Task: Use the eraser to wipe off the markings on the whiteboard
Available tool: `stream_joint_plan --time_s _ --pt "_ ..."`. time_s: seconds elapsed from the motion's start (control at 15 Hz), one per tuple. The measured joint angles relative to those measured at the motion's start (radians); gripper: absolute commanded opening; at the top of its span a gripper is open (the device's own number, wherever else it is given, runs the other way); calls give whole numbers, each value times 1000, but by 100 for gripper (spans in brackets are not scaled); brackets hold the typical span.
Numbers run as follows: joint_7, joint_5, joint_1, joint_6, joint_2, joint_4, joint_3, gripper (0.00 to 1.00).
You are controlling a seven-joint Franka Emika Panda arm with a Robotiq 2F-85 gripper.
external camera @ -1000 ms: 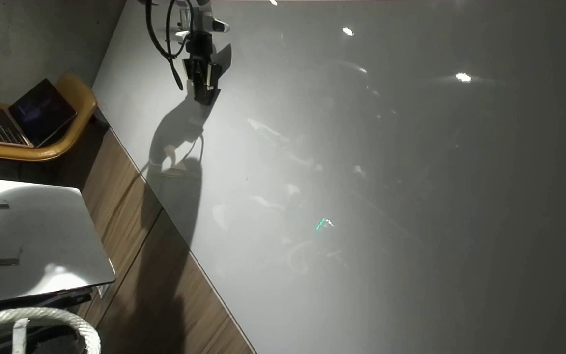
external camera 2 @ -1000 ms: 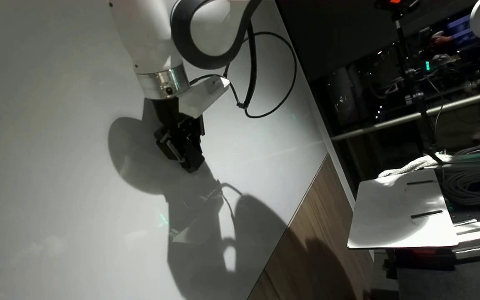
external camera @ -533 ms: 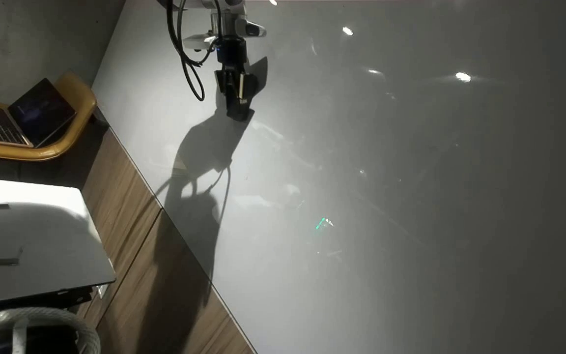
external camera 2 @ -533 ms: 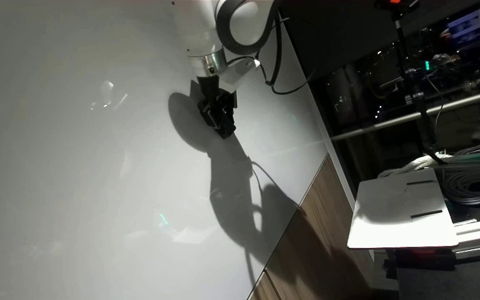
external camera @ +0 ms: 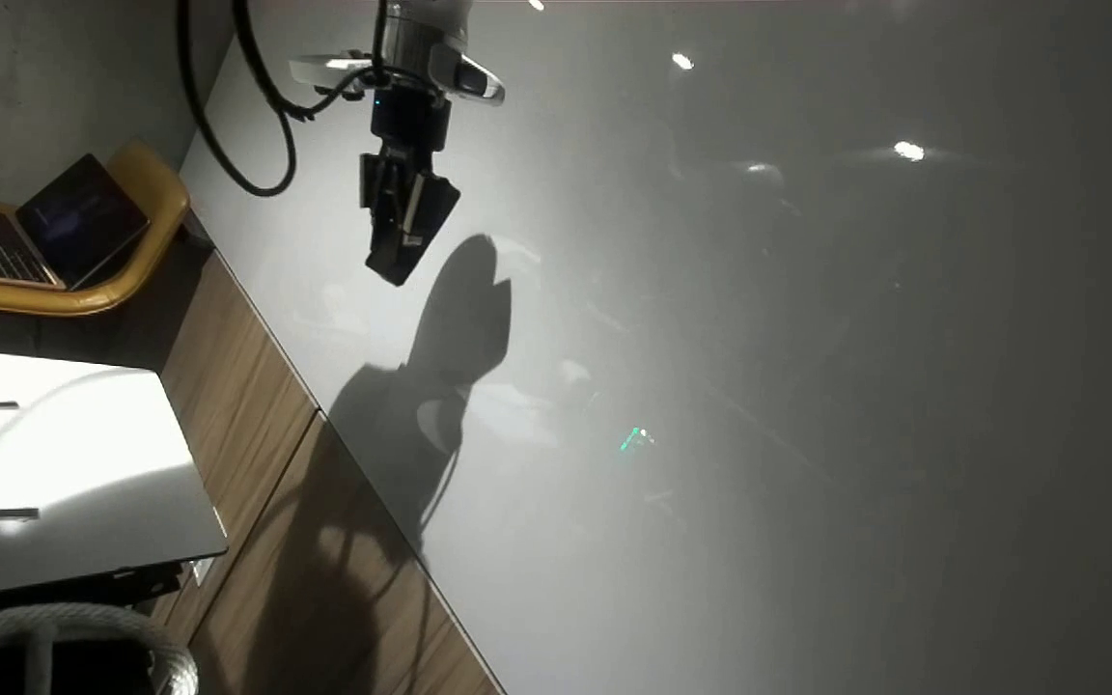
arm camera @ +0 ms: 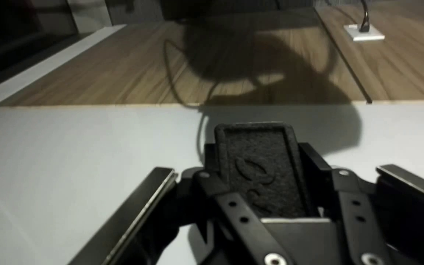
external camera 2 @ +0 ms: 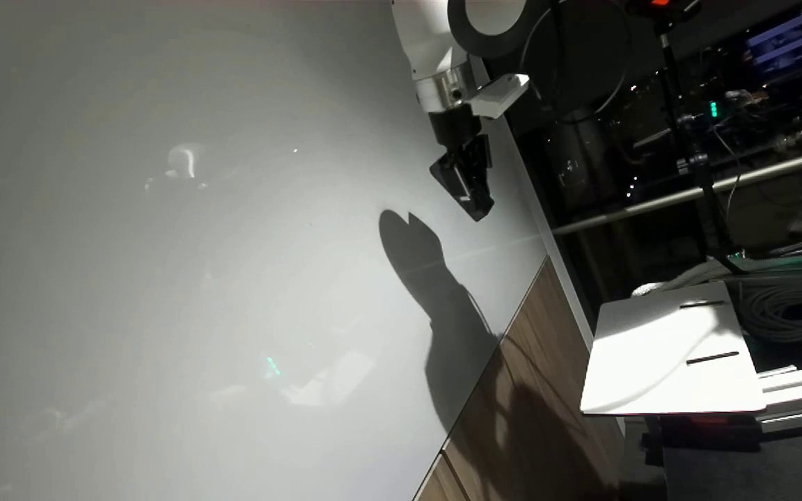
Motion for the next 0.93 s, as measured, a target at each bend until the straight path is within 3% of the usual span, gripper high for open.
stream_joint_plan --time_s 0.4,0.93 --pt "-138 118 -30 -187 -144 -153 -3 30" --pt "-268 224 -56 -208 -40 -258 -33 30"
